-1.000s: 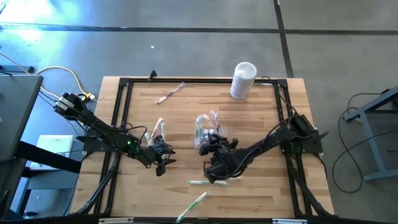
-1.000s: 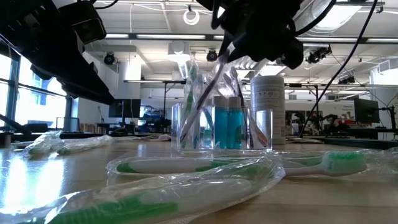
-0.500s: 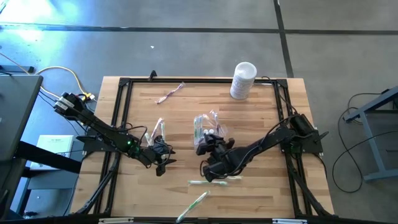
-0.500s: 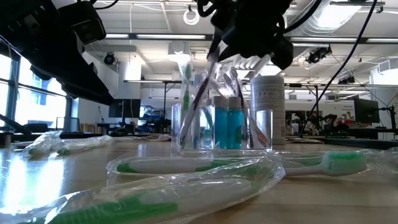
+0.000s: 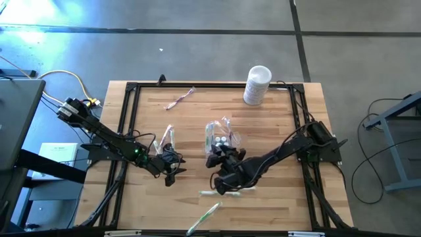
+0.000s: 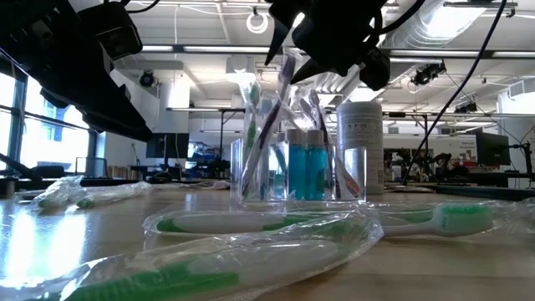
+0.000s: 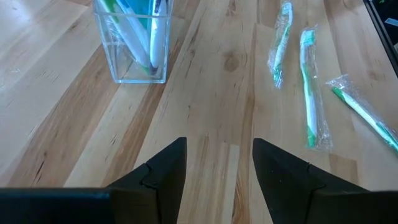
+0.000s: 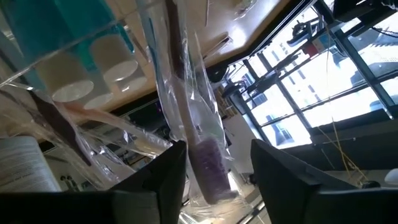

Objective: Pick & Place toothbrushing station
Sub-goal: Put the violet toothbrush into the transparent organizer, then put the green toothbrush into the transparent organizer

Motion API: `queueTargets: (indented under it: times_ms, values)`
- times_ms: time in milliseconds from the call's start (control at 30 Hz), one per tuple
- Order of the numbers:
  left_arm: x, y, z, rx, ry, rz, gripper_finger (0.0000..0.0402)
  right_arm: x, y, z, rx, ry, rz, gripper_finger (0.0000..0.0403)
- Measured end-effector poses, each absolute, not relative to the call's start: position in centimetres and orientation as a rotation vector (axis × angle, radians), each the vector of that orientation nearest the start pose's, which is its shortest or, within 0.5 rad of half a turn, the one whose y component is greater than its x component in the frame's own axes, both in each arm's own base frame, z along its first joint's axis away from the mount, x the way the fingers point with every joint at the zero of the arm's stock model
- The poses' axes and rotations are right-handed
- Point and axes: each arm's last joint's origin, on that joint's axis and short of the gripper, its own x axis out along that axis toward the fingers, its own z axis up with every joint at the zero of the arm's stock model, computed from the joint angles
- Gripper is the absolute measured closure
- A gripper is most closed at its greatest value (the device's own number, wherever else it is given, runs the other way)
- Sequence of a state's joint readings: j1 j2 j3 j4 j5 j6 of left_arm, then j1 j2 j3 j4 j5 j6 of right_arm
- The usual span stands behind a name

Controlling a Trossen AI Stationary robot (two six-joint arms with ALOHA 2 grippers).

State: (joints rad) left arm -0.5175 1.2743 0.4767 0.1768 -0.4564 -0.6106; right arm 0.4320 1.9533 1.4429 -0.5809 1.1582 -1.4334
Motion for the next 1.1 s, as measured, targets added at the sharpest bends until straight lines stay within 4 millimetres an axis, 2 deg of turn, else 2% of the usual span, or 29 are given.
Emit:
queueTargets:
  times_ms: [167, 533, 633, 900, 967, 1100]
  values:
    - [20.9, -10.4, 16.8, -0.304, 0.542, 0.109, 0.0222, 37.0, 14.4, 22.1, -2.074, 1.205, -0.013, 0.0222]
    - [20.9, -10.4, 16.8, -0.305, 0.543, 0.108, 0.0222, 35.8, 13.3, 26.6, -1.953, 1.122, -0.156, 0.0227]
    - [20.9, -10.4, 16.8, -0.308, 0.543, 0.108, 0.0222, 35.5, 12.1, 28.1, -1.859, 1.101, -0.236, 0.0227]
    - [20.9, -10.4, 16.8, -0.327, 0.547, 0.107, 0.0222, 33.2, 8.8, 33.8, -1.535, 0.979, -0.529, 0.0227]
    - [20.9, -10.5, 16.8, -0.335, 0.552, 0.090, 0.0222, 32.2, 8.4, 35.2, -1.419, 0.924, -0.630, 0.0227]
    - [20.9, -10.5, 17.2, -0.395, 0.543, 0.087, 0.0222, 30.4, 7.6, 37.1, -1.069, 0.745, -0.846, 0.0227]
